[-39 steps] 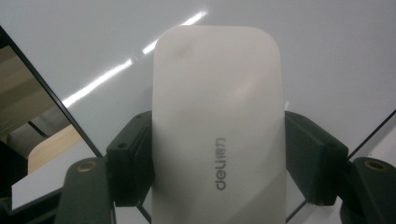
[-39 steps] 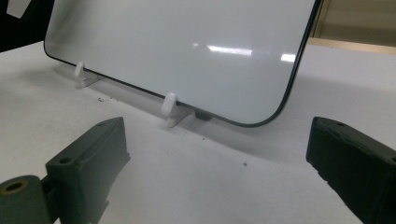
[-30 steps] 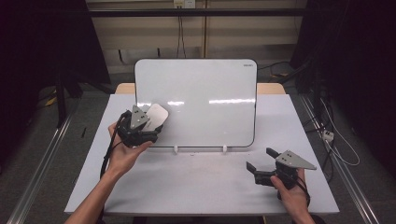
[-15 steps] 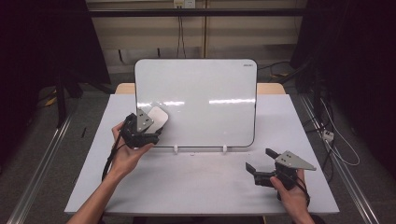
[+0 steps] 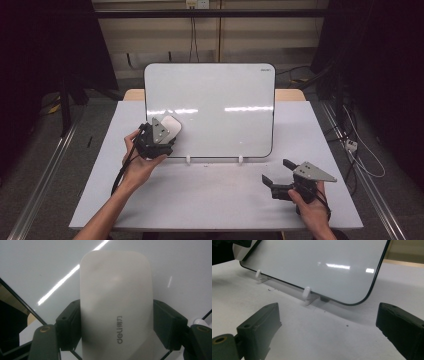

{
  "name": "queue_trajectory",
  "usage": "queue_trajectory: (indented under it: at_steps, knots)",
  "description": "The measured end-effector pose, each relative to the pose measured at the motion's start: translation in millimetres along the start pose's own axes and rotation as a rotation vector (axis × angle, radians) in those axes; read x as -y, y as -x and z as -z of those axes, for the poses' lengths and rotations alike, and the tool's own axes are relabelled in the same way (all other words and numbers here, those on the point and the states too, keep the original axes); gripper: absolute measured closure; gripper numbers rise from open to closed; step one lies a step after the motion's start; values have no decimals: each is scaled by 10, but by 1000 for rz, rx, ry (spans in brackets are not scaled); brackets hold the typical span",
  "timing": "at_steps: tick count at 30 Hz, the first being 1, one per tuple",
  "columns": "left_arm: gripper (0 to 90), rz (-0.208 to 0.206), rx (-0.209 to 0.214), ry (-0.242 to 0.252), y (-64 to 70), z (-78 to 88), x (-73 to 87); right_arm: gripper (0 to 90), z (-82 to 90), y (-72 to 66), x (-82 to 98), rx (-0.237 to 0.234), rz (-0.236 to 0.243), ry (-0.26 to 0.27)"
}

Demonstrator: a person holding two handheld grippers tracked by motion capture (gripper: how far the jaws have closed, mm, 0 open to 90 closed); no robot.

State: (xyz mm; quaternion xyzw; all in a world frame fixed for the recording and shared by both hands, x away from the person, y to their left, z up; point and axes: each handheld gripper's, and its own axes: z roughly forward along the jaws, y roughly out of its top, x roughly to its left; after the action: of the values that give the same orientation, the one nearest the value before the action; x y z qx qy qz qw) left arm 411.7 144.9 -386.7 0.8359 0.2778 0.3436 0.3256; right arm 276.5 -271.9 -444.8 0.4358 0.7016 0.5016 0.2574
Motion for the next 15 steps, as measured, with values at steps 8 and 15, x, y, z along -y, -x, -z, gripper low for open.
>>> queue_trajectory:
  at_steps: [8,15]
  knots:
    - [287,24,12,9,-15,-13,-8,52,14,13,10,1,-8,0]
    - [211,56,19,6,-35,-20,4,52,39,18,20,8,-17,1]
